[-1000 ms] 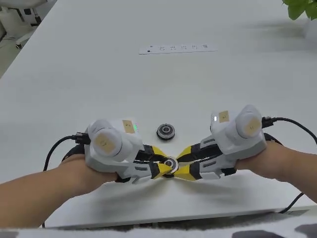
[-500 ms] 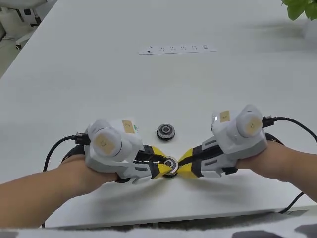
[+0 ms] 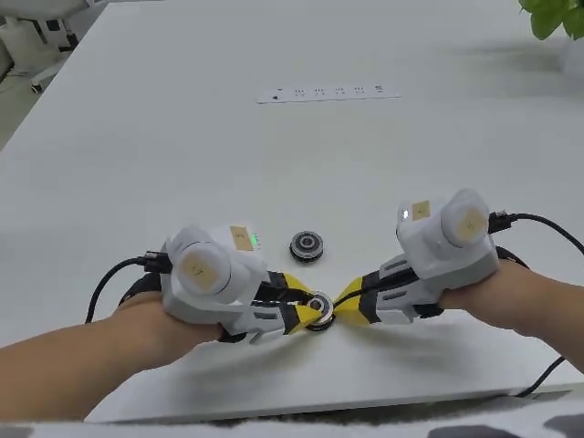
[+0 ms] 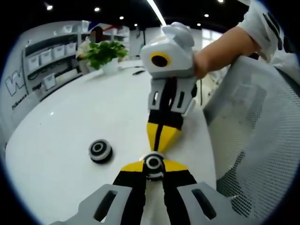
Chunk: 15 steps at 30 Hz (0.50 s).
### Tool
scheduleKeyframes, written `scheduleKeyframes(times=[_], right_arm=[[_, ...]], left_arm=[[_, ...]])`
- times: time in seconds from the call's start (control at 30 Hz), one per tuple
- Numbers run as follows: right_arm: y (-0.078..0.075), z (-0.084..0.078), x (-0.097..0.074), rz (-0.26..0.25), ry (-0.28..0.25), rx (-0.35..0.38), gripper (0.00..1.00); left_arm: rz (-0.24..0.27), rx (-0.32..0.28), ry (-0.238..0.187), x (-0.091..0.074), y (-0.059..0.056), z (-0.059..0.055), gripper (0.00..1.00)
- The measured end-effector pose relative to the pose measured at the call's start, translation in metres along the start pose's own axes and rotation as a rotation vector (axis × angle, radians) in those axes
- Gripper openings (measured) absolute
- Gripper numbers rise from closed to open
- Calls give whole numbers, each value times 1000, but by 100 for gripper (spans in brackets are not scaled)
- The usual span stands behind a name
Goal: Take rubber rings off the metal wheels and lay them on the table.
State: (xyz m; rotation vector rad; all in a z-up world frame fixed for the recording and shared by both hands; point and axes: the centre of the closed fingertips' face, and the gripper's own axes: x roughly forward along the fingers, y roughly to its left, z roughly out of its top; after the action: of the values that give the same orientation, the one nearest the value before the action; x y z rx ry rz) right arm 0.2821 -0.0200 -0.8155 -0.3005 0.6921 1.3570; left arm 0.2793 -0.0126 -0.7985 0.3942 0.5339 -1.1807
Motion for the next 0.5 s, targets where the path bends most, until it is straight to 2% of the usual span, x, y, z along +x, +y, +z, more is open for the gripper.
scheduleKeyframes(times=[0.27,0.37,0.5], right_arm=[[-3,-1,-5,-4,1,40,0],[-7,2,-9,-8,-18,69,0],[-8,1,-8,-9,-19,91,0]], left_arm=[[16,-3,5,3,-2,2,13],[25,-4,10,3,-1,2,13],[29,-7,12,4,-1,2,13]])
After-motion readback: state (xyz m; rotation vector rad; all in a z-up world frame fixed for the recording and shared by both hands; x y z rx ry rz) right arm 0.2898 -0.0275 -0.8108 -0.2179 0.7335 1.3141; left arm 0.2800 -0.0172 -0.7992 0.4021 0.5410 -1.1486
